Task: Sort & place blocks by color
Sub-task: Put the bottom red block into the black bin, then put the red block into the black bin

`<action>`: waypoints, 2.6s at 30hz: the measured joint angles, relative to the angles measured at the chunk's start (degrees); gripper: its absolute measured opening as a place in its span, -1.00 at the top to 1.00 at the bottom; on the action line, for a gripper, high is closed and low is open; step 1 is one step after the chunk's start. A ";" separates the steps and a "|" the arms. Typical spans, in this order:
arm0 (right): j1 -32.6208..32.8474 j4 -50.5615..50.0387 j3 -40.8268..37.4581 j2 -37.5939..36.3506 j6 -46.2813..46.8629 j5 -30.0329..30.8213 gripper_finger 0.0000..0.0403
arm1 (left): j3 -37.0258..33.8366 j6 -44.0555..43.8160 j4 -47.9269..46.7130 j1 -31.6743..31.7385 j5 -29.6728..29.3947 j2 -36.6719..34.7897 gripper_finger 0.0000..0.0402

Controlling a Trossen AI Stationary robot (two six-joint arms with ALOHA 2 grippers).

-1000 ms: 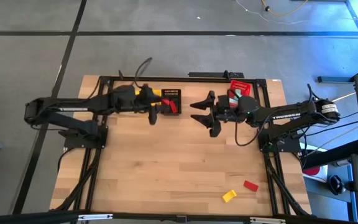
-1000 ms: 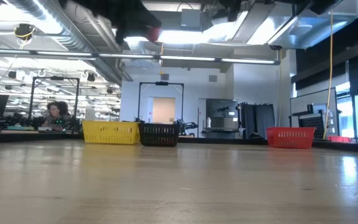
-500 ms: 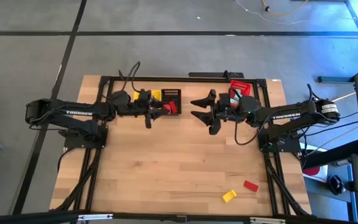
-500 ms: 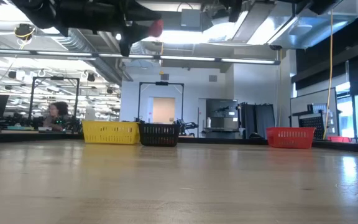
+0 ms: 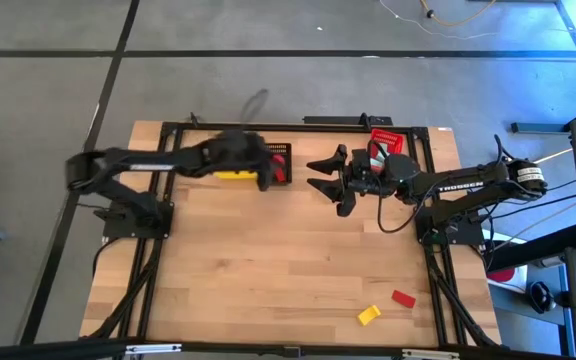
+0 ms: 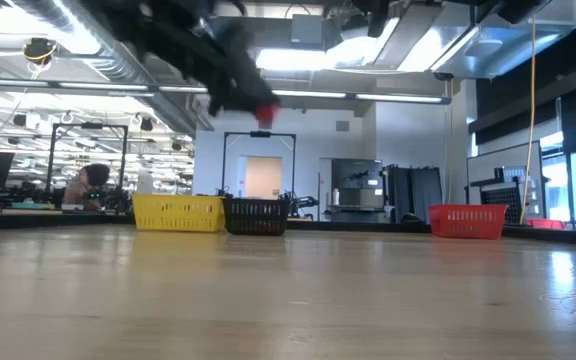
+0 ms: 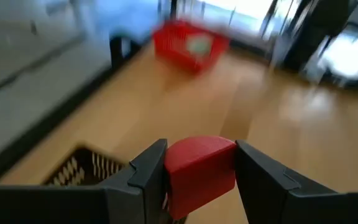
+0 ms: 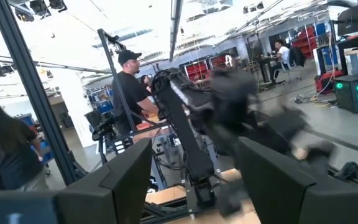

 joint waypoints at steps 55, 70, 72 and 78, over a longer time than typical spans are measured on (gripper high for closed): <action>0.09 -0.04 0.04 0.04 -5.98 -1.57 -0.17 | -0.77 -5.11 10.90 -10.80 -2.88 -17.02 -0.35; 0.09 -0.02 0.04 0.04 -3.18 -1.44 -0.17 | -12.77 -9.43 23.11 -18.94 -2.82 -26.98 -0.35; 0.09 -0.02 0.04 0.04 -2.73 -1.44 -0.17 | -12.77 -9.41 23.38 -18.94 -2.87 -27.55 -0.35; 0.11 -0.27 0.04 0.04 6.94 -1.91 -0.17 | -12.77 -7.96 23.21 -18.92 -2.87 -27.91 -0.35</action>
